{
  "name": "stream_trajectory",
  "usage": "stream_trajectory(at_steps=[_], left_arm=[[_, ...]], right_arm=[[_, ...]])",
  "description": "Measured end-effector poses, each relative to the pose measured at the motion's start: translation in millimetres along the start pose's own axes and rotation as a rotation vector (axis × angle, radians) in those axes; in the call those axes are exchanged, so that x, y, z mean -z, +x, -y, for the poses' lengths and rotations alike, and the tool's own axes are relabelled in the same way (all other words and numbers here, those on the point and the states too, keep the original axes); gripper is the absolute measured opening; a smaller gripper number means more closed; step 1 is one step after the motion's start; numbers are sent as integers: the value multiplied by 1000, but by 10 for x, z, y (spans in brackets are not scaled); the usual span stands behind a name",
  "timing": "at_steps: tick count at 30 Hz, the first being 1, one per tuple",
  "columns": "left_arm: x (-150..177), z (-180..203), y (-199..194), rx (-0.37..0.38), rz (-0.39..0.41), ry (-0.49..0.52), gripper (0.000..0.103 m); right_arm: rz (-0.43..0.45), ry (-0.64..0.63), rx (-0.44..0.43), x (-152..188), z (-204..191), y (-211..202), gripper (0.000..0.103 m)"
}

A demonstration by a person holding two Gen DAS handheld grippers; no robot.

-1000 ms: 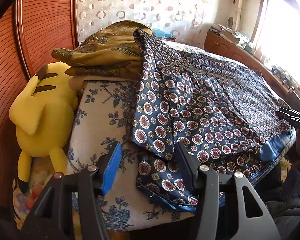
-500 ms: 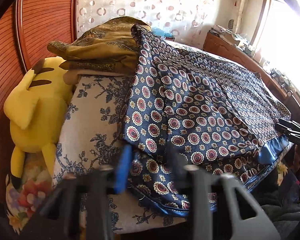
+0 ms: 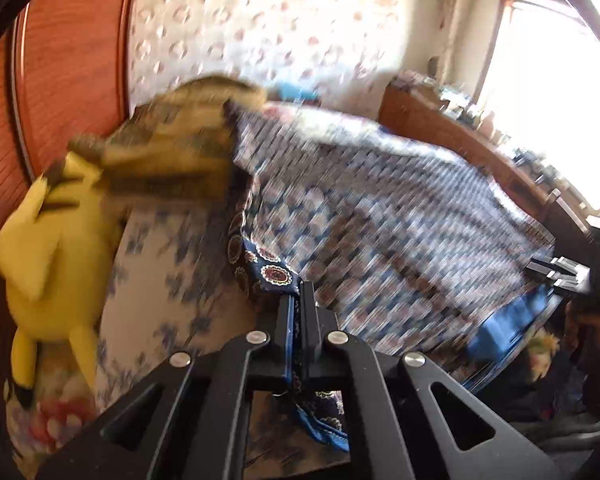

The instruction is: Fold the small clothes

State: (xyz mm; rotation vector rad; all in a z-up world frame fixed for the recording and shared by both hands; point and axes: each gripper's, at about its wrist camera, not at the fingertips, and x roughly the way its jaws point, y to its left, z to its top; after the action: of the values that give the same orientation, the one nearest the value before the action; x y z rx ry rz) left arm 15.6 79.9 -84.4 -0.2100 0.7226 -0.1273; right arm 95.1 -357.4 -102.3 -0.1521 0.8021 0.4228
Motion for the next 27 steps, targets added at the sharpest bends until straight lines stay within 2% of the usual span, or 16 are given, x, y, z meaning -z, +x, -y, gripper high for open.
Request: stream_trajectory(at_steps=[4,11,20,27], left_arm=[[-275,253,0,57,47,37,0],[-758,1037,186,188,110,163,0],[-1136,1948,399,353,123,259,0],[-1375,2632,524,441,108,349,0]], right_arm=[[27,17,5,-1,78,-110,63],[62,55,30,20,271,-306,63],[104,108,65,123,575,-582,63],[137,133,85,159,758,-767,63]])
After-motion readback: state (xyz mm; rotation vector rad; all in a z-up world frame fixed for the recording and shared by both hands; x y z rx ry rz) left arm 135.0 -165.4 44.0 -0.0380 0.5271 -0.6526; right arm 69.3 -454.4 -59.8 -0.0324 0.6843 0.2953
